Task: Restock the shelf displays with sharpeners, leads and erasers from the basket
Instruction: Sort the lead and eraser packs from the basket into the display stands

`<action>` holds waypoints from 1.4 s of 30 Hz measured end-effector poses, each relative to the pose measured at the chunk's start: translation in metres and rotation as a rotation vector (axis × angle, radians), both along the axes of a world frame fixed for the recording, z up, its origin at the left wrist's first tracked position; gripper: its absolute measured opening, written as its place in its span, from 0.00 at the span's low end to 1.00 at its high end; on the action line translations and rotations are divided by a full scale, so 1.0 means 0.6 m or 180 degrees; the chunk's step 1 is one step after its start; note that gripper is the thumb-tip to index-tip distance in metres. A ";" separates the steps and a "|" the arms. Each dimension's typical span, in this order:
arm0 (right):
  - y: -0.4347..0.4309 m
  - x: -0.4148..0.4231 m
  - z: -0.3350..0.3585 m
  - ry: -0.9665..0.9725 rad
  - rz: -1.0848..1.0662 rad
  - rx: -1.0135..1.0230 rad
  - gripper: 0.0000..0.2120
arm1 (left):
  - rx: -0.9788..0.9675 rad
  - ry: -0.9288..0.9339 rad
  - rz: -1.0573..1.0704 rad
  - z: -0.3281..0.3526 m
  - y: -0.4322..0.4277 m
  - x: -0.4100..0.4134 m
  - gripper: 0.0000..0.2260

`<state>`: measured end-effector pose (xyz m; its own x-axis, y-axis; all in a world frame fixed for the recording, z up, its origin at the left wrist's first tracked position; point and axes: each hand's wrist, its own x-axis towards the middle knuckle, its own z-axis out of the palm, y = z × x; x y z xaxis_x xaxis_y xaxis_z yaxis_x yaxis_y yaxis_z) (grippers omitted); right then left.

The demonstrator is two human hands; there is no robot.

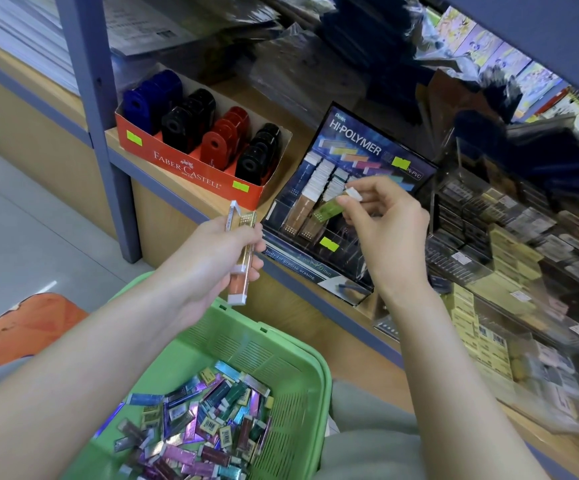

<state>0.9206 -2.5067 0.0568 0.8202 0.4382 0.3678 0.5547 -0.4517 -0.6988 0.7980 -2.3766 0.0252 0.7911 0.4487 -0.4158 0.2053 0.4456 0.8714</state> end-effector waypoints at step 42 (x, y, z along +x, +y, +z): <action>0.013 -0.064 -0.011 0.1041 0.0363 0.0800 0.04 | -0.0116 -0.0158 0.0256 0.008 0.009 -0.016 0.10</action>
<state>0.8823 -2.4987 0.0503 0.8628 0.4628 0.2034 0.3222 -0.1934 -0.9267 0.7887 -2.3715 0.0297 0.7731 0.4969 -0.3943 0.1247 0.4904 0.8625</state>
